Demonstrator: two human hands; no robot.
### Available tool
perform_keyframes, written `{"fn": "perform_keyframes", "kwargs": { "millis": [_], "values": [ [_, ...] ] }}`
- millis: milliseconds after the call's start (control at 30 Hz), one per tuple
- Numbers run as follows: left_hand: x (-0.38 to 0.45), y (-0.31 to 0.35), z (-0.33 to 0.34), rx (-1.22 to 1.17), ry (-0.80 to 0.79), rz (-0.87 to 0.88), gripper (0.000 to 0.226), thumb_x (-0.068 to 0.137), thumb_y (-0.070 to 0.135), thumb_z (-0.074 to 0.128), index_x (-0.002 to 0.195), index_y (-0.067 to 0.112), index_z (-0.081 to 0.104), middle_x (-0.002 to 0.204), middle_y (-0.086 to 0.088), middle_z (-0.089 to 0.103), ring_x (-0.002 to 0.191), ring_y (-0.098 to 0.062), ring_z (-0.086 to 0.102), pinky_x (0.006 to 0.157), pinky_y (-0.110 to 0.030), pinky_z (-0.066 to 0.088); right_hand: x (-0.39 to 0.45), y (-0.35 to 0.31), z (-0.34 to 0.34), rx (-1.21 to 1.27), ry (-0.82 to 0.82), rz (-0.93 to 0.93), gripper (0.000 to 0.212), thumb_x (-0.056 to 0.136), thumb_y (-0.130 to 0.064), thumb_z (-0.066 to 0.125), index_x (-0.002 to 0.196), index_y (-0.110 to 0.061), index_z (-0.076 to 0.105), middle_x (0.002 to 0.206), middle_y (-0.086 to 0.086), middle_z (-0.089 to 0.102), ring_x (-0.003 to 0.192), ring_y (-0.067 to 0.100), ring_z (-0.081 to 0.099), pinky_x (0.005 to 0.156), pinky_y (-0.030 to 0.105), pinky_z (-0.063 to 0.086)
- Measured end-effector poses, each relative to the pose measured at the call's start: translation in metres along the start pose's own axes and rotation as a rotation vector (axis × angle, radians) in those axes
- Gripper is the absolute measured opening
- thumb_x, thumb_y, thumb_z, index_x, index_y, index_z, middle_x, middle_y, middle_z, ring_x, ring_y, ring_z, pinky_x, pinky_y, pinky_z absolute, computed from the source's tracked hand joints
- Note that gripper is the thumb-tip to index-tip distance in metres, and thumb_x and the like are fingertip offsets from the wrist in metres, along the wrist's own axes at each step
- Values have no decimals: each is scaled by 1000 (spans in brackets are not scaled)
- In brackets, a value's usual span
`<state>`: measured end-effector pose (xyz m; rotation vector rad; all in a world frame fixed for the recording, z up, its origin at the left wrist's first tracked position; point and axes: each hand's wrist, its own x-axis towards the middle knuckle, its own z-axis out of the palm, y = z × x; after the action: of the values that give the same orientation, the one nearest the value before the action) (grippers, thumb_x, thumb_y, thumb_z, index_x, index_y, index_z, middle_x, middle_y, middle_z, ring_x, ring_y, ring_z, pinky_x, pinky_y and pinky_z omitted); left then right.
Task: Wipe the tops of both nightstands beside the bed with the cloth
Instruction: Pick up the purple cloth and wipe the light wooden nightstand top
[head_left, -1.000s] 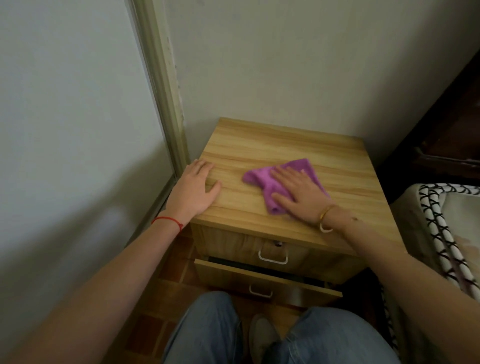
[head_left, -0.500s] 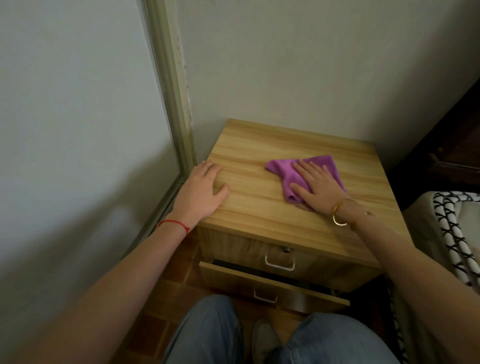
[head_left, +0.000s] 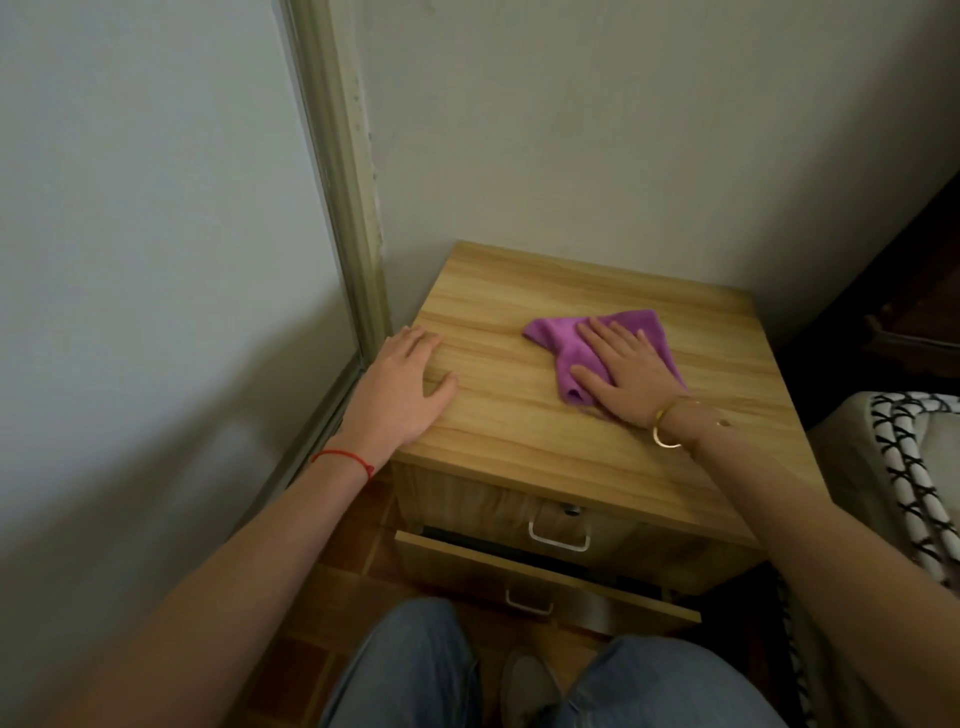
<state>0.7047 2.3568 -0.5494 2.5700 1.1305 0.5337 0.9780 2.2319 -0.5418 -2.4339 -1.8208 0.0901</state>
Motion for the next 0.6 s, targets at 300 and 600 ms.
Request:
{"fn": "perform_keyframes", "kwargs": {
  "millis": [300, 600],
  "values": [
    [-15, -1, -7, -14, 56, -33, 59, 97, 43, 47, 148, 14, 37, 156, -4, 31, 146, -19, 19, 116, -27, 6, -40, -58, 8, 69, -1, -377, 67, 94, -61, 28, 151, -33, 6, 158, -10, 5, 146, 8, 1, 117, 32, -6],
    [-34, -2, -9, -58, 71, -80, 59, 97, 47, 46, 149, 20, 35, 158, 3, 26, 147, -14, 15, 112, -26, 7, 28, -81, 15, 31, 38, -275, 70, 92, -60, 25, 151, -26, 13, 159, -2, 12, 146, 17, 8, 117, 34, -3]
  ]
}}
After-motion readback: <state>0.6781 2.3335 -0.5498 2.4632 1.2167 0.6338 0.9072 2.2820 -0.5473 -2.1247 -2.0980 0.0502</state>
